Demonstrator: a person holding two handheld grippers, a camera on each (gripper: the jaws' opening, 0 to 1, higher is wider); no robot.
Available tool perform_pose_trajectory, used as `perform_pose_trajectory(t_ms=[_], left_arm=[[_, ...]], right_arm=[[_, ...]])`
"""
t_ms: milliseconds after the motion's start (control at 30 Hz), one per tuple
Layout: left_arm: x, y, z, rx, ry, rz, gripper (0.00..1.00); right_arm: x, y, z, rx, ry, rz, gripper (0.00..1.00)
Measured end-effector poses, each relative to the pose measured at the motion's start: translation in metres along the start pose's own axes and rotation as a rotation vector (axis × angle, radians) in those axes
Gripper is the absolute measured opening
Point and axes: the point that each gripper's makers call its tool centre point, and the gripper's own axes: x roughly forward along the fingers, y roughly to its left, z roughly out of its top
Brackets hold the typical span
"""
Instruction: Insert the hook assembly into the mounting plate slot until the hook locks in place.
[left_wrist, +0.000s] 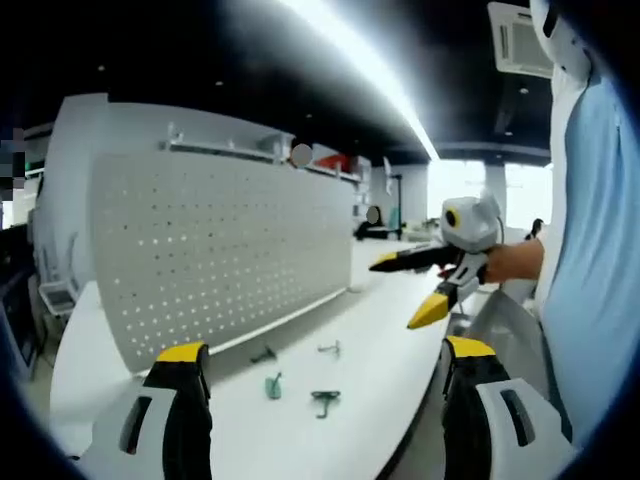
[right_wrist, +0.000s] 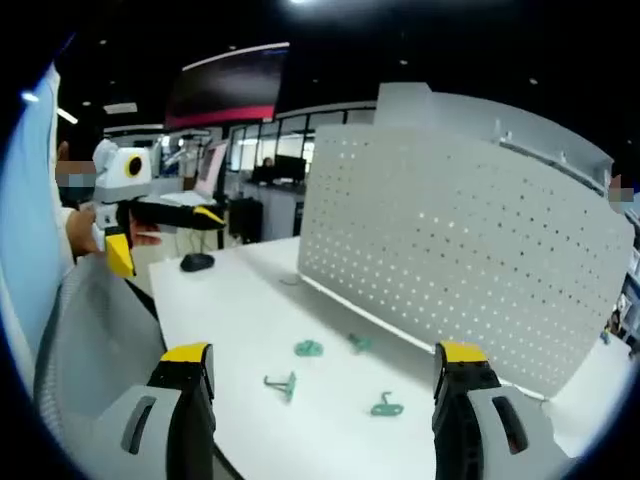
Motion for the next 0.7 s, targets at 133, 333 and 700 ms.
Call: perform_pose_trajectory(t_ms=[133,333,700], left_arm=[[0.0,0.0,-0.001,0.001,0.003,-0.002,0.98],[-0.001,0.002,0.0,-0.005,-0.006,0.009,0.98],[0.001,0.0,-0.004,0.002,0.017,0.002,0.98]], right_arm=[[0.001,-0.002,-0.001,0.002,-0.004,-0.001,0.92],[0.004,0.002,-0.007,0.018,-0.003,0.004,0.92],[0.002,-0.001,-0.015,0.026,0.01,-0.002,0.92]])
